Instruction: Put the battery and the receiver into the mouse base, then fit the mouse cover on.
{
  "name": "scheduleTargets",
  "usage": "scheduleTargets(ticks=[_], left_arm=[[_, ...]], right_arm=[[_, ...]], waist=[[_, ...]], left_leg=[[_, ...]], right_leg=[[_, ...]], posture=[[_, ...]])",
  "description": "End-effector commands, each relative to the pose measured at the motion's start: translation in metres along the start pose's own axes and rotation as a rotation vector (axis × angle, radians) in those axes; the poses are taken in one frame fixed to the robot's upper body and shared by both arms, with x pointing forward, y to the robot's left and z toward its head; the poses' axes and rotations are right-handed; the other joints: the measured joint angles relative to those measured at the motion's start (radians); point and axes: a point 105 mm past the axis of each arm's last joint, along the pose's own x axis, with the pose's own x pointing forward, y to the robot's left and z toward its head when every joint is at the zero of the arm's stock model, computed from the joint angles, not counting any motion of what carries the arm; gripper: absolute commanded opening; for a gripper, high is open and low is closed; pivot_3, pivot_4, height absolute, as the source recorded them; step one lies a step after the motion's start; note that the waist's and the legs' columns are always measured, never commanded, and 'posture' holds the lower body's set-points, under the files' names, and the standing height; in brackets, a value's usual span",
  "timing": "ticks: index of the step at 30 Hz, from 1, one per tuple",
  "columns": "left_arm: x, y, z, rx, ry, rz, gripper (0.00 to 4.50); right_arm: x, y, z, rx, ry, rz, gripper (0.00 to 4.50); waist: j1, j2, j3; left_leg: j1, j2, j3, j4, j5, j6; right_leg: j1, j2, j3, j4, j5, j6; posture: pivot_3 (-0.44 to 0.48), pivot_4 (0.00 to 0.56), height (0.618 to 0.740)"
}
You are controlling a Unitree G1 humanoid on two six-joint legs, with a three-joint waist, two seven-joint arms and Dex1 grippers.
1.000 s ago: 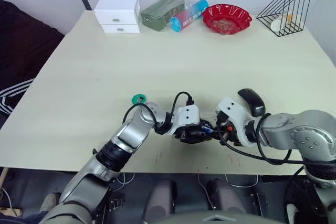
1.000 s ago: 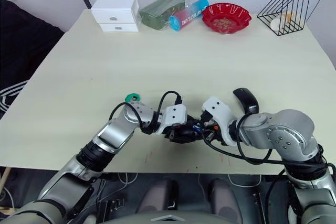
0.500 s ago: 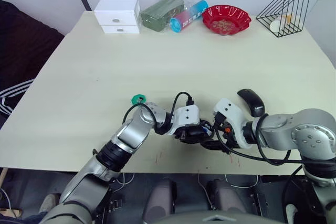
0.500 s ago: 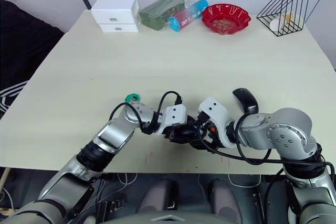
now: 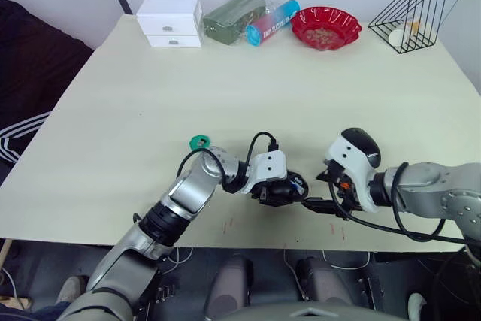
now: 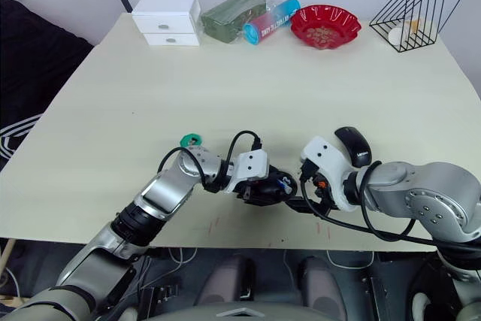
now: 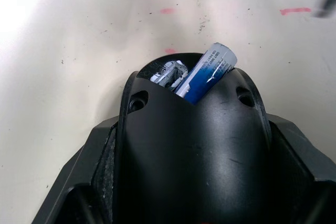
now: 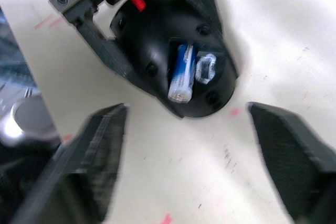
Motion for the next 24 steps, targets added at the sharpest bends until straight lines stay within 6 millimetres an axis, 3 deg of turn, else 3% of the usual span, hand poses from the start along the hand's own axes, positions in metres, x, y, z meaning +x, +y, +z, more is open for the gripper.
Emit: scheduleTargets(ticks=[1, 4, 7, 12, 24], left_arm=[[0.008, -0.008, -0.015, -0.046, 0.05, -0.033, 2.96], [0.009, -0.008, -0.014, -0.045, 0.05, -0.032, 2.96], [0.008, -0.007, -0.013, -0.051, 0.045, -0.027, 2.96], [0.01, -0.007, -0.012, -0.053, 0.042, -0.023, 2.96], [0.008, -0.007, -0.013, -0.059, 0.045, -0.025, 2.96]], right_arm=[[-0.009, 0.001, 0.022, -0.085, -0.264, 0.036, 2.2], [-0.008, -0.008, -0.004, -0.106, -0.23, 0.024, 1.27], [-0.007, -0.006, -0.005, -0.125, -0.372, 0.064, 0.09], [0.002, -0.005, -0.021, -0.175, -0.431, 0.073, 0.09], [0.018, -0.001, -0.024, -0.219, -0.534, 0.109, 0.09]], waist=[[-0.001, 0.0, 0.0], [0.002, 0.0, 0.0], [-0.001, -0.001, 0.0], [-0.001, 0.0, 0.0], [0.0, 0.0, 0.0]], left_leg=[[0.0, 0.0, 0.0, 0.0, 0.0, 0.0], [0.0, 0.0, 0.0, 0.0, 0.0, 0.0], [0.0, 0.0, 0.001, 0.0, 0.0, 0.0], [0.002, 0.0, 0.001, 0.0, 0.0, 0.0], [0.002, 0.0, 0.001, 0.0, 0.0, 0.0]], right_leg=[[0.0, 0.0, 0.0, 0.0, 0.0, 0.0], [0.0, 0.0, 0.0, 0.0, 0.0, 0.0], [0.001, 0.0, 0.0, -0.001, 0.0, 0.001], [0.001, 0.002, 0.001, 0.0, 0.0, 0.0], [0.001, 0.002, 0.001, 0.0, 0.0, 0.0]], posture=[[0.0, 0.15, 0.74], [0.0, 0.15, 0.74], [0.0, 0.15, 0.74], [0.0, 0.15, 0.74], [0.0, 0.15, 0.74]])
